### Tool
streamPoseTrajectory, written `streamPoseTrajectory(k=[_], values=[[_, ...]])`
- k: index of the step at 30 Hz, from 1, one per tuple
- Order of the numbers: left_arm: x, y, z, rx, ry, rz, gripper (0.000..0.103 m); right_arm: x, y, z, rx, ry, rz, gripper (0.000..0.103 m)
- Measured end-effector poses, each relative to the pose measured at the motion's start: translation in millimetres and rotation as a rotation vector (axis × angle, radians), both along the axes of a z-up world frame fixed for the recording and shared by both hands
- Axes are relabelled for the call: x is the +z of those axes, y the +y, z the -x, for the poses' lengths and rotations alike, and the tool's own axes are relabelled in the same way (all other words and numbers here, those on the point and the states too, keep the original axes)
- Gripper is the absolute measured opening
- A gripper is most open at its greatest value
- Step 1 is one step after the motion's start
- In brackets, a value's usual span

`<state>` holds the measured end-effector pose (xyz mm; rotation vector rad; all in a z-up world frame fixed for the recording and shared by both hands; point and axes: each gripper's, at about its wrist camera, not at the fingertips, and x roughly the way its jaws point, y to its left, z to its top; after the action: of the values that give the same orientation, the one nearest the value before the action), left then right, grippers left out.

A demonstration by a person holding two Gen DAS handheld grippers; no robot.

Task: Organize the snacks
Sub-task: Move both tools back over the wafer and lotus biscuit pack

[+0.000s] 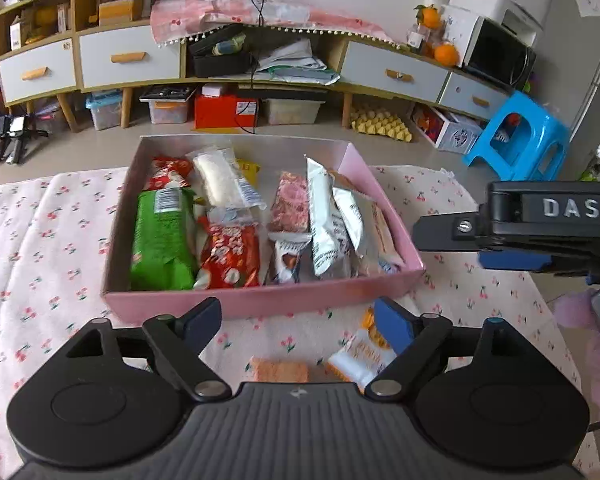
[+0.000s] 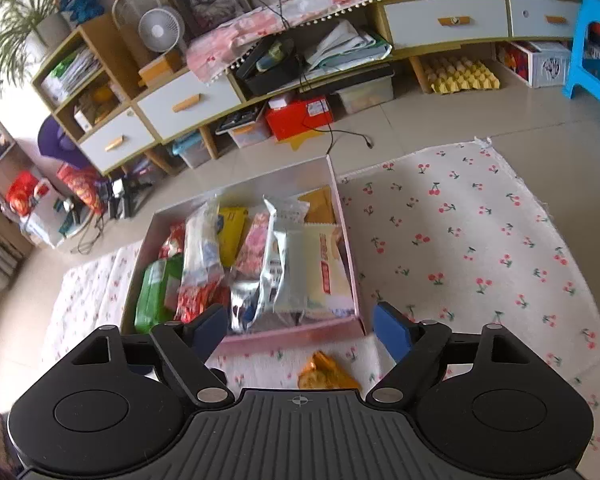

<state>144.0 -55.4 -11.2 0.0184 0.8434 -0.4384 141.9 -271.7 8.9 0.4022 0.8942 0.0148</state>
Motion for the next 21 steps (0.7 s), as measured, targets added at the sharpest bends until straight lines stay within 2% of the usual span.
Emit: streamPoseTrajectory(k=[6, 8, 13, 16, 19, 21], values=[[4, 11, 13, 0.016, 0.012, -0.036, 0.09, 7, 4, 20, 0.0, 0.028, 0.052, 0.087], [5, 13, 17, 0.026, -0.002, -0.053, 0.096, 6, 4, 25, -0.013, 0.053, 0.06, 0.087], [-4, 15, 27, 0.045, 0.005, -0.075, 0.1, -4, 12, 38, -0.007, 0.105, 0.089, 0.089], [-13, 16, 29, 0.072, 0.032, -0.074, 0.099, -16, 17, 46, 0.001, 0.136, 0.113, 0.093], [-22, 17, 30, 0.08, 0.09, -0.065, 0.092, -27, 22, 49, 0.026, 0.208, 0.177, 0.093], [-26, 16, 31, 0.07, 0.093, -0.048, 0.091, -27, 21, 52, 0.028, 0.202, 0.197, 0.093]])
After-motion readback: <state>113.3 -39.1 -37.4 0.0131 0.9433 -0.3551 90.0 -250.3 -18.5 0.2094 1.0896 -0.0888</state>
